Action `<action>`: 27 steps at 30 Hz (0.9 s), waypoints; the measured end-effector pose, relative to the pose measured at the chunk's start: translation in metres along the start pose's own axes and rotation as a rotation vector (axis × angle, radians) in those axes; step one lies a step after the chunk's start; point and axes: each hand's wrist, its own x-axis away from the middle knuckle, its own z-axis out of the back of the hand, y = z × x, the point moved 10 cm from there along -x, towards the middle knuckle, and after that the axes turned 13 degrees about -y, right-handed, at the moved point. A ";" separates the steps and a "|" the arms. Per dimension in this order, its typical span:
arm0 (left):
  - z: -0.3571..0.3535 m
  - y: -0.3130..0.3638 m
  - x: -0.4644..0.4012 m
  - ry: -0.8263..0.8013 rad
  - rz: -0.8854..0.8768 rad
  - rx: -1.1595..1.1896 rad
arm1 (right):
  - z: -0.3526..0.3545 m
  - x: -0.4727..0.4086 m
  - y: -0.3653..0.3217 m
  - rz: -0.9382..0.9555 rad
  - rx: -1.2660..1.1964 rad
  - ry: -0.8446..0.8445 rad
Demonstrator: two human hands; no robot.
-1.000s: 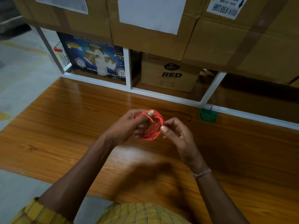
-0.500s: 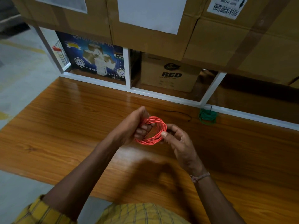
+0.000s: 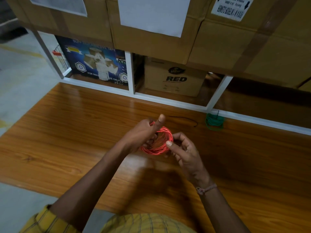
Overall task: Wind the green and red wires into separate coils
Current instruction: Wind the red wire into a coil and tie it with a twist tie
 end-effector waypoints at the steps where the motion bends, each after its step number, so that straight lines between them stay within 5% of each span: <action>1: 0.004 0.001 0.000 0.028 0.000 -0.078 | -0.001 0.000 0.001 -0.004 -0.011 -0.005; 9: 0.007 -0.011 -0.005 -0.045 -0.013 -0.126 | -0.001 0.000 0.003 -0.007 -0.085 -0.030; 18: -0.006 -0.022 -0.009 -0.264 0.040 0.225 | 0.003 -0.002 0.007 -0.021 -0.148 0.045; 23: 0.000 -0.018 -0.006 -0.289 -0.012 0.010 | 0.006 -0.003 0.017 -0.060 -0.253 0.053; 27: -0.009 -0.024 -0.009 -0.311 0.070 0.285 | 0.006 -0.001 0.022 -0.081 -0.282 0.051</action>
